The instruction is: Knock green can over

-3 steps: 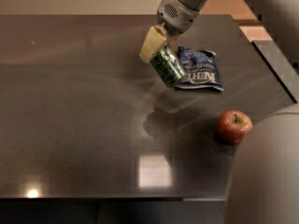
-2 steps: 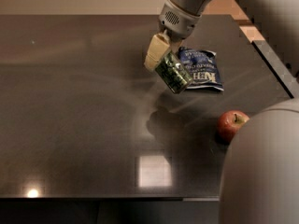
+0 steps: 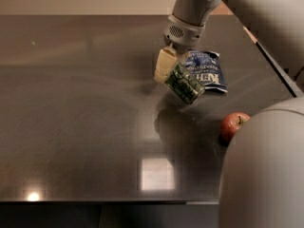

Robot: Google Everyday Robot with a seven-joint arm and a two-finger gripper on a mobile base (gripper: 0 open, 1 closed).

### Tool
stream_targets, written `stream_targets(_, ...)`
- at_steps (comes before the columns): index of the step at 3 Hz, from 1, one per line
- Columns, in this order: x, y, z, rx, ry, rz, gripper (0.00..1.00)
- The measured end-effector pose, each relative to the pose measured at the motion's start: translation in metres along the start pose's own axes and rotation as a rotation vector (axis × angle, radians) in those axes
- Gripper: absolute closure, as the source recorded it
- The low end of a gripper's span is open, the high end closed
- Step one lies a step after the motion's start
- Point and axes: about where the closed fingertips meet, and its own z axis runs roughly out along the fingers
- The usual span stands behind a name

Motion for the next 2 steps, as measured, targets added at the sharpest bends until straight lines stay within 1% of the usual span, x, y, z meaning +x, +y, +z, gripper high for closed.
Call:
stream_targets(1, 0.0076, -0.0114, 0.0159, 0.008, 0.045, -0.001, 0.06)
stream_targets(2, 0.0098, -0.0189, 0.0247, 0.012, 0.062, -0.003, 0.0)
